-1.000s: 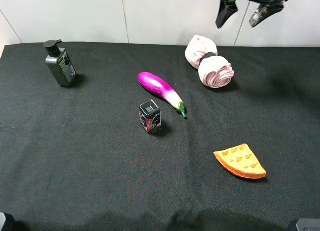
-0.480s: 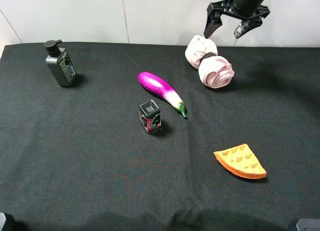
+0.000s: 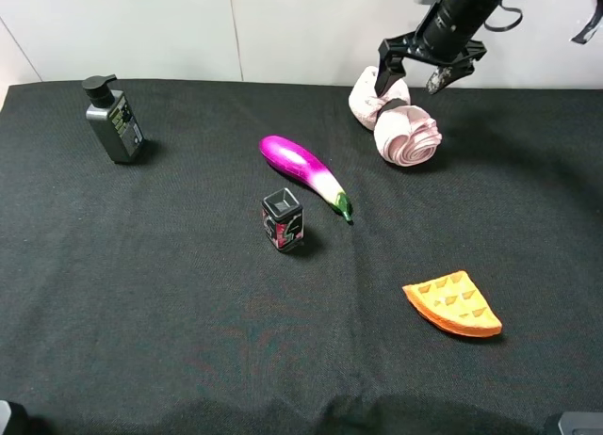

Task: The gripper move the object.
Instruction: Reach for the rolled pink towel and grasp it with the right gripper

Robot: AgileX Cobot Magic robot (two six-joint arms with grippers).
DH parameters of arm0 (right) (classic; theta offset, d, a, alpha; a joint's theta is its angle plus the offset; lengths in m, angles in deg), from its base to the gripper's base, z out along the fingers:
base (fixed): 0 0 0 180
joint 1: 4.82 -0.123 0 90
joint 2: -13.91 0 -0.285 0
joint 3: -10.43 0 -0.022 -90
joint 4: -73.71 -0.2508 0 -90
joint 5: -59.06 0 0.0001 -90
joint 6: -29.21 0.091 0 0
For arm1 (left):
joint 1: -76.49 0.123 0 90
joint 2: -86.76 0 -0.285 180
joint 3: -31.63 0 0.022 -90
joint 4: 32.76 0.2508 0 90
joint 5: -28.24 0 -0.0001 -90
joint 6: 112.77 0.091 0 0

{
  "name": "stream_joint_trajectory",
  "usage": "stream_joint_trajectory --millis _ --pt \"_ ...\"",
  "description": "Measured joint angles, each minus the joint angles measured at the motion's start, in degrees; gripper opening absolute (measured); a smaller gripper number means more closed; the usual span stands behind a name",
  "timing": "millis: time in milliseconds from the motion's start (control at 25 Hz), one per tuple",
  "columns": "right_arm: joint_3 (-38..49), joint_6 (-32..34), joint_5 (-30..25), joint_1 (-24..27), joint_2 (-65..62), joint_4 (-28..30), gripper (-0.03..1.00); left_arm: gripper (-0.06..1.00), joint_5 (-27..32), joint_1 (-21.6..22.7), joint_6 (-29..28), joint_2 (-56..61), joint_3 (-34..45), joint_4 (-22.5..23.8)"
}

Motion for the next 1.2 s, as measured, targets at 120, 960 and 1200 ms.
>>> stream_joint_trajectory --millis 120,960,1200 --pt "0.0 -0.53 1.28 0.0 0.87 0.0 0.69 1.0 0.0 0.0 0.0 0.0 0.0 0.0" --pt "0.0 -2.55 4.62 -1.26 8.73 0.02 0.69 1.0 0.0 0.0 0.0 0.0 0.0 0.0" --pt "-0.11 -2.88 6.11 -2.64 9.56 0.33 0.69 1.0 0.0 0.0 0.0 0.0 0.0 0.0"
